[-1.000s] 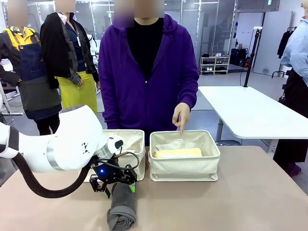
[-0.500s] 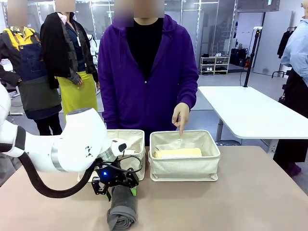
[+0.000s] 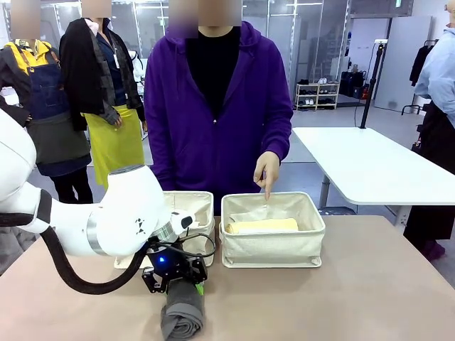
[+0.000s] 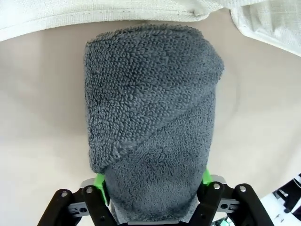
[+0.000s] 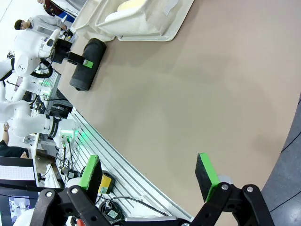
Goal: Divide the towels into two baskets.
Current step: Pick up one hotel-folded towel from the bottom of the table and place it in the Fabric basket indicated by the person.
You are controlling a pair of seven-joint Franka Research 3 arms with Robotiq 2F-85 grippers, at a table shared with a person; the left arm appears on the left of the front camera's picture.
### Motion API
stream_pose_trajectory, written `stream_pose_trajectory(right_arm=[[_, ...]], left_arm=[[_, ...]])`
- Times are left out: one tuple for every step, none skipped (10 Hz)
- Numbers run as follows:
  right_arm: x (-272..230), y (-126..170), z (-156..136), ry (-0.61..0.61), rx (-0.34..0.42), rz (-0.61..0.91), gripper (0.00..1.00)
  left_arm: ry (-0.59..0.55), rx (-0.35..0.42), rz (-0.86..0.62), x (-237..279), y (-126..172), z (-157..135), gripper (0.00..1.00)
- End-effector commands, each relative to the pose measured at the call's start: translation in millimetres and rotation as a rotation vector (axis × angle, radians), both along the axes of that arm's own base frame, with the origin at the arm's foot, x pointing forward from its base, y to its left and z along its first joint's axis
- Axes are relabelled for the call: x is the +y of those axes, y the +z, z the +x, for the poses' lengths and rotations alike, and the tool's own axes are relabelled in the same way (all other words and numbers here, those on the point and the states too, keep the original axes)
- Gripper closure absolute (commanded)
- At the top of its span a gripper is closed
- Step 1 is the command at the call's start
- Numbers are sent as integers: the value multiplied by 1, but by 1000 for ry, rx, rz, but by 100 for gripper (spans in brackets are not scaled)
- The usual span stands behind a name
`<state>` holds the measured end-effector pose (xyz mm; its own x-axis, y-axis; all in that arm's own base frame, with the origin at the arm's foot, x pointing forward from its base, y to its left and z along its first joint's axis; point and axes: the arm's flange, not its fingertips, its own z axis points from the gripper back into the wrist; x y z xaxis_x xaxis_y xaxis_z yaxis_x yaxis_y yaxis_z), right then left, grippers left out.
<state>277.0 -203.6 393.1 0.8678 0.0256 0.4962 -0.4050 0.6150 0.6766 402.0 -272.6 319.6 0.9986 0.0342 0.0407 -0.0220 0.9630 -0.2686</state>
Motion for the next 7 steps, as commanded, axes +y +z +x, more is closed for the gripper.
stream_pose_trajectory(right_arm=[[1, 3, -2, -10, -1, 18, 0], [1, 3, -2, -10, -1, 18, 0], [1, 3, -2, -10, -1, 18, 0], [1, 3, -2, -10, -1, 18, 0], [1, 3, -2, -10, -1, 18, 0], [1, 3, -2, -10, -1, 18, 0], [1, 3, -2, -10, -1, 18, 0]], left_arm=[[9, 11, 17, -7, 2, 0, 40], [4, 6, 18, -8, 5, -2, 52], [-8, 2, 14, -9, 10, -4, 58], [-51, 2, 7, -10, 19, -8, 58], [-68, -18, 29, -11, 31, -13, 58], [-97, -32, 22, -13, 47, -19, 58], [-139, -59, 31, -18, 71, -29, 58]])
